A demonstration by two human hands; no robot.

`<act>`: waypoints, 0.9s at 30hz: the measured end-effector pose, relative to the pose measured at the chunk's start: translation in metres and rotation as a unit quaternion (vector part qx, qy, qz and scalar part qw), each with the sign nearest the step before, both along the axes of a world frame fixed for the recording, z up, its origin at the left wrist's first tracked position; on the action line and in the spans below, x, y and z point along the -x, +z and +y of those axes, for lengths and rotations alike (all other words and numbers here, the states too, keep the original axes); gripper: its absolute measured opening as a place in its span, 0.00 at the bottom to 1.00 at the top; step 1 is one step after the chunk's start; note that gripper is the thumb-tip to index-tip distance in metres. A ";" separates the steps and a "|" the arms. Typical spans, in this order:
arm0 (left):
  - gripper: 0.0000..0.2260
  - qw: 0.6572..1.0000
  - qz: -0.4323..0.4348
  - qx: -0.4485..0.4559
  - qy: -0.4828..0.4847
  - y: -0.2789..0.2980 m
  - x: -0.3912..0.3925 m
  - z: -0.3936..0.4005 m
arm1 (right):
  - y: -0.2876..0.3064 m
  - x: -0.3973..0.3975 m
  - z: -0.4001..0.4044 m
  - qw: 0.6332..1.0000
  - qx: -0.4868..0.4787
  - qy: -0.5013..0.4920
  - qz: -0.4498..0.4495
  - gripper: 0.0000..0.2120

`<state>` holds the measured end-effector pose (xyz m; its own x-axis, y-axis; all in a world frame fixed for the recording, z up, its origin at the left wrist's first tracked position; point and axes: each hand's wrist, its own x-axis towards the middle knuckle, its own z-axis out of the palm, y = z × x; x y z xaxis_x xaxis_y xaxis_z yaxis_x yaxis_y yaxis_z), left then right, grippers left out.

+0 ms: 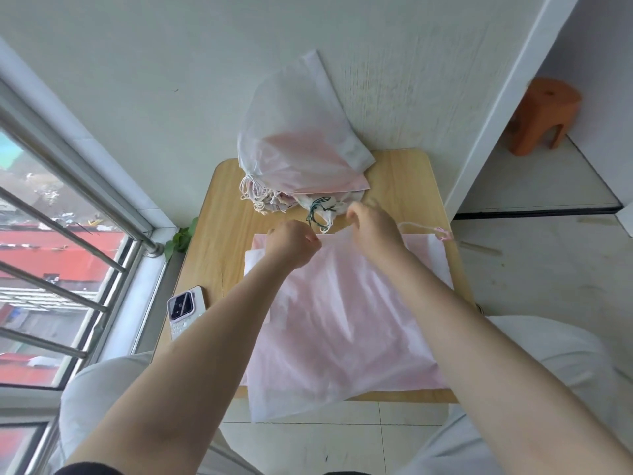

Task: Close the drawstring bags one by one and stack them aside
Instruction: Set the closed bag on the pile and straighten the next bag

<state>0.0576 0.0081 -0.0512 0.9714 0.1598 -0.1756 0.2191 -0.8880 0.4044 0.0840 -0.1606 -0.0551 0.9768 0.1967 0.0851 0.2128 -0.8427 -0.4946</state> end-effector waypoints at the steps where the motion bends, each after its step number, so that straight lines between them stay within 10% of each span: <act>1: 0.06 1.000 0.014 0.000 0.014 0.002 0.003 0.002 | 0.004 0.000 -0.003 0.998 0.009 -0.055 0.003 0.12; 5: 0.08 0.995 0.048 0.055 0.075 0.002 0.012 0.017 | 0.010 0.000 -0.009 0.960 0.001 -0.212 0.185 0.23; 9: 0.06 0.986 0.046 0.116 0.113 0.005 0.023 0.028 | 0.011 0.002 -0.007 0.936 -0.033 -0.186 0.296 0.14; 15: 0.17 0.954 0.238 0.184 -0.014 0.029 0.038 0.053 | 0.024 -0.001 0.019 0.991 -0.044 -0.025 0.121 0.07; 21: 0.23 0.861 0.100 0.479 0.138 0.035 0.030 0.077 | 0.025 0.019 0.077 0.987 -0.019 0.143 0.075 0.07; 27: 0.10 0.824 -0.039 0.547 0.145 0.046 0.038 0.084 | 0.004 0.039 0.107 0.986 0.019 0.156 0.062 0.10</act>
